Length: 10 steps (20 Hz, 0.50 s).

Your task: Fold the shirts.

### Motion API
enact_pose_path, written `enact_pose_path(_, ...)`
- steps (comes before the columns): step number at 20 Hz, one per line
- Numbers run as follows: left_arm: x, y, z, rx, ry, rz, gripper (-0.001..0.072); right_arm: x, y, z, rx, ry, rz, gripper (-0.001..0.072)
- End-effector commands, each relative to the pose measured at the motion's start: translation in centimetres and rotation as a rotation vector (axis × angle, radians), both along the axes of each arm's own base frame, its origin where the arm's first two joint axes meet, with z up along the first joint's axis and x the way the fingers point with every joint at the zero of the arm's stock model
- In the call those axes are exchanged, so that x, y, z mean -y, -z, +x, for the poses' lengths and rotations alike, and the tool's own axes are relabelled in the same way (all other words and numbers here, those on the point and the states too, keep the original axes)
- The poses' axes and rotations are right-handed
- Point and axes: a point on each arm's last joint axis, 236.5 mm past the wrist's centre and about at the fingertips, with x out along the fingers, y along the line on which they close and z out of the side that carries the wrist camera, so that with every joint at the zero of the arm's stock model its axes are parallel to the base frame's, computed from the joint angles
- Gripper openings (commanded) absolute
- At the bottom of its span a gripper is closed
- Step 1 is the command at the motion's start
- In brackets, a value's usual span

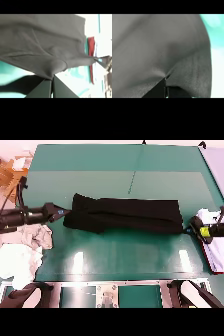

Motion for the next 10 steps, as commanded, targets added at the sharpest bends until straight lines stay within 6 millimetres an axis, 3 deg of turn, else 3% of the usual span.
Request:
enact_pose_path(1,-0.4,-0.8,3.3,0.017,-0.041,-0.037,0.0018,0.0,-2.9,5.6,0.143,0.002,0.001,0.0013)
enact_pose_path(4,-0.1,0.9,7.4,0.002,-0.052,-0.073,0.0019,0.6,-2.3,9.4,0.152,0.003,0.024,0.0013)
enact_pose_path(6,1.5,2.9,10.3,-0.004,-0.03,-0.048,0.0019,0.9,-1.1,12.1,0.155,0.018,0.052,0.0013)
enact_pose_path(8,3.5,5.6,13.5,-0.031,-0.008,-0.03,0.002,1.1,0.6,14.5,0.151,0.03,0.075,0.0013)
enact_pose_path(10,3.7,8.2,16.2,-0.067,-0.017,-0.027,0.002,1.7,2.9,17.0,0.139,0.038,0.073,0.0014)
